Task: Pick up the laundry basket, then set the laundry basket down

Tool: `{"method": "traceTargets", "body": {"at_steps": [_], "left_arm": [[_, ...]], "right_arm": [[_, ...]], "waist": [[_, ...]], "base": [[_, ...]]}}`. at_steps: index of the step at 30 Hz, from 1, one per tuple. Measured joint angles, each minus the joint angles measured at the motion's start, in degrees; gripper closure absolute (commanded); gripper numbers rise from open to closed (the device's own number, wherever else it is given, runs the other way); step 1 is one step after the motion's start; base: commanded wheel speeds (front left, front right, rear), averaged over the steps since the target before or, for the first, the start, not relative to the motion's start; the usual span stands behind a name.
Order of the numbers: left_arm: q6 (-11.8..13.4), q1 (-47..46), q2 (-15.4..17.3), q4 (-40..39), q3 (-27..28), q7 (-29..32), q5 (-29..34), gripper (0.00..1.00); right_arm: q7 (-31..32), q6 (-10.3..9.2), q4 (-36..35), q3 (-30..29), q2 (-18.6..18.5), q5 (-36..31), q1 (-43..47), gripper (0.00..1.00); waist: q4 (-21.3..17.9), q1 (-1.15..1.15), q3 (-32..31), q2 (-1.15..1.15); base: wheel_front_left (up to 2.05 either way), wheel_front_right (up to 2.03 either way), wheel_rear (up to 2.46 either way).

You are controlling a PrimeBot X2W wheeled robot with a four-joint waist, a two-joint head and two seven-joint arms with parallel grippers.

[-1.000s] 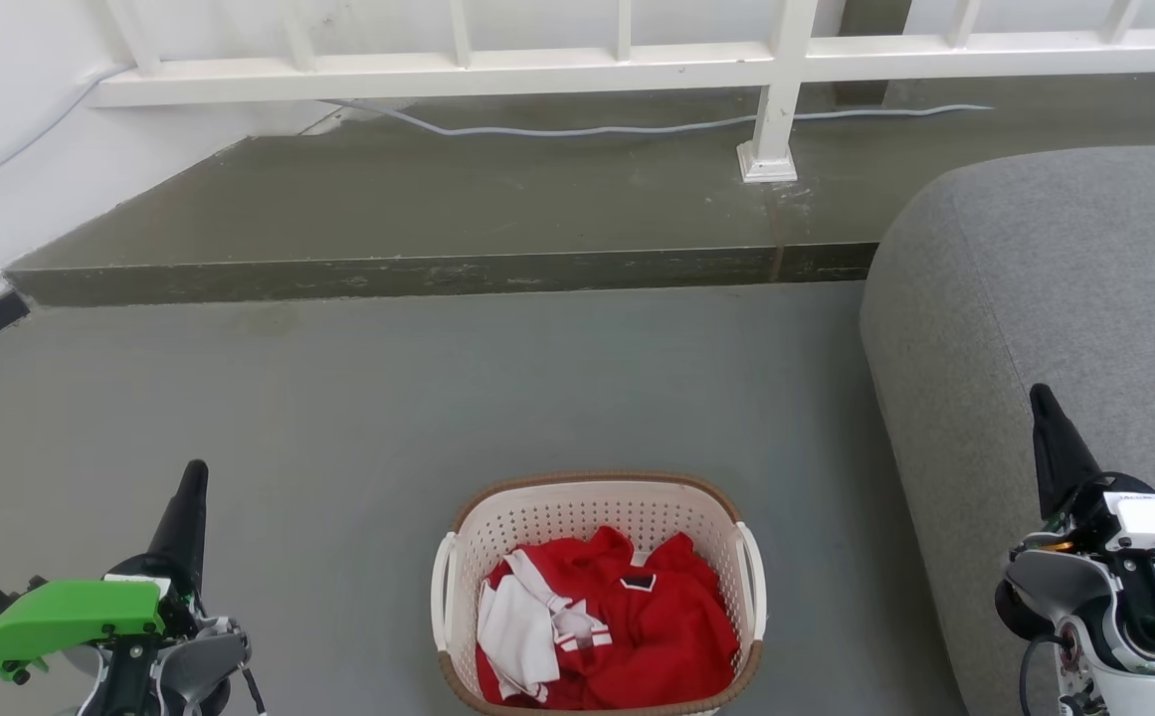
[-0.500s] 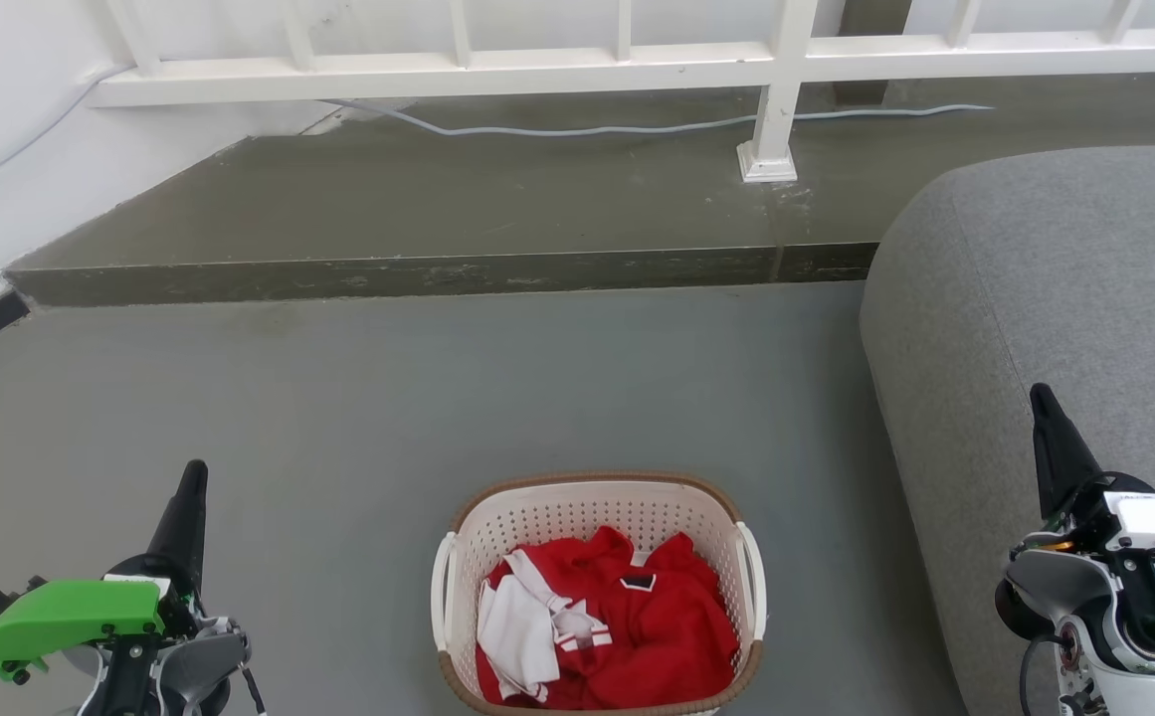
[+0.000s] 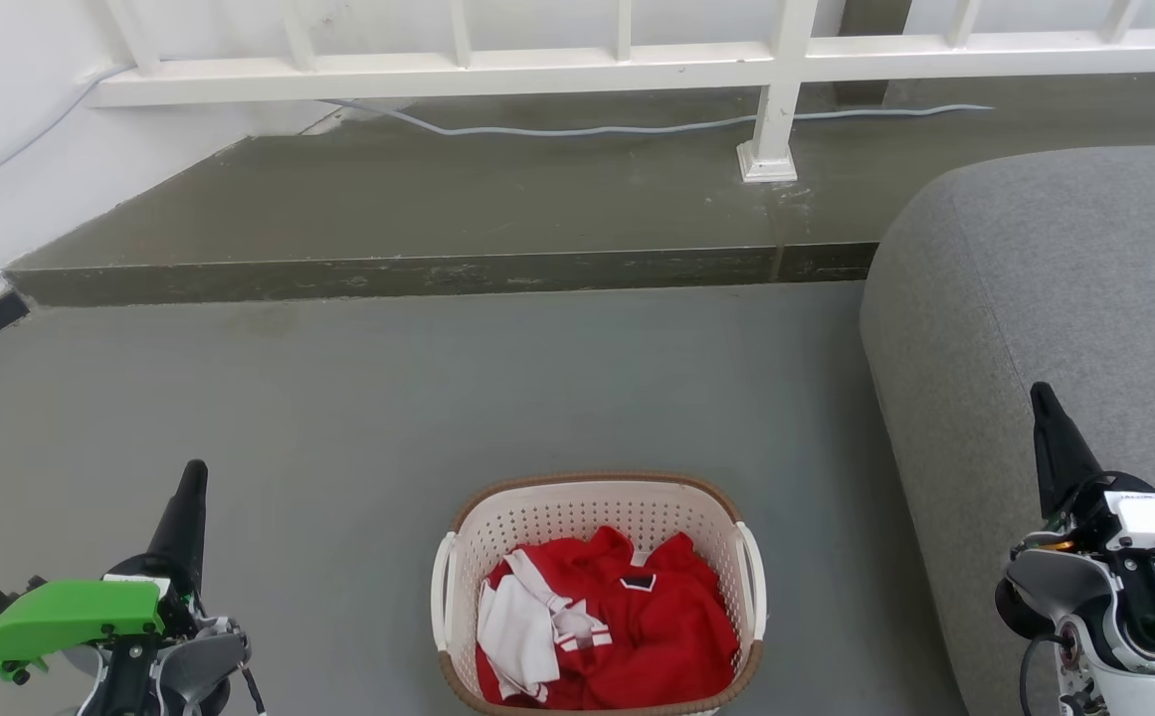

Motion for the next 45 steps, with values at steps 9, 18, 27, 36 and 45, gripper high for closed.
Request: {"method": "traceTargets", "body": {"at_steps": [9, 18, 27, 36, 45], "left_arm": [[0.00, 0.00, -0.01, 0.00, 0.02, 0.00, 0.00, 1.00], [0.00, 0.00, -0.01, 0.00, 0.02, 0.00, 0.00, 1.00], [0.00, 0.00, -0.01, 0.00, 0.03, 0.00, 0.00, 1.00], [0.00, 0.00, -0.01, -0.01, 0.04, 0.15, 0.00, 1.00], [0.00, 0.00, -0.01, -0.01, 0.04, 0.16, 0.00, 1.00]], "right_arm": [[0.00, 0.14, -0.02, -0.01, 0.01, 0.00, 0.00, 1.00], [0.00, 0.14, -0.03, -0.01, 0.01, 0.00, 0.00, 1.00], [0.00, 0.14, -0.04, -0.01, 0.01, 0.00, 0.00, 1.00], [0.00, 0.14, -0.05, -0.01, 0.01, 0.00, 0.00, 1.00], [0.00, 0.14, -0.07, -0.01, 0.01, 0.00, 0.00, 1.00]], "waist": [[0.00, 0.00, 0.00, 0.00], [0.00, 0.00, 0.00, 0.00], [0.00, 0.00, 0.00, 0.00], [0.00, 0.00, 0.00, 0.00], [0.00, 0.00, 0.00, 0.00]], "base": [[0.00, 0.00, 0.00], [0.00, 0.00, 0.00], [0.00, 0.00, 0.00], [0.00, 0.00, 0.00], [0.00, 0.00, 0.00]]}}
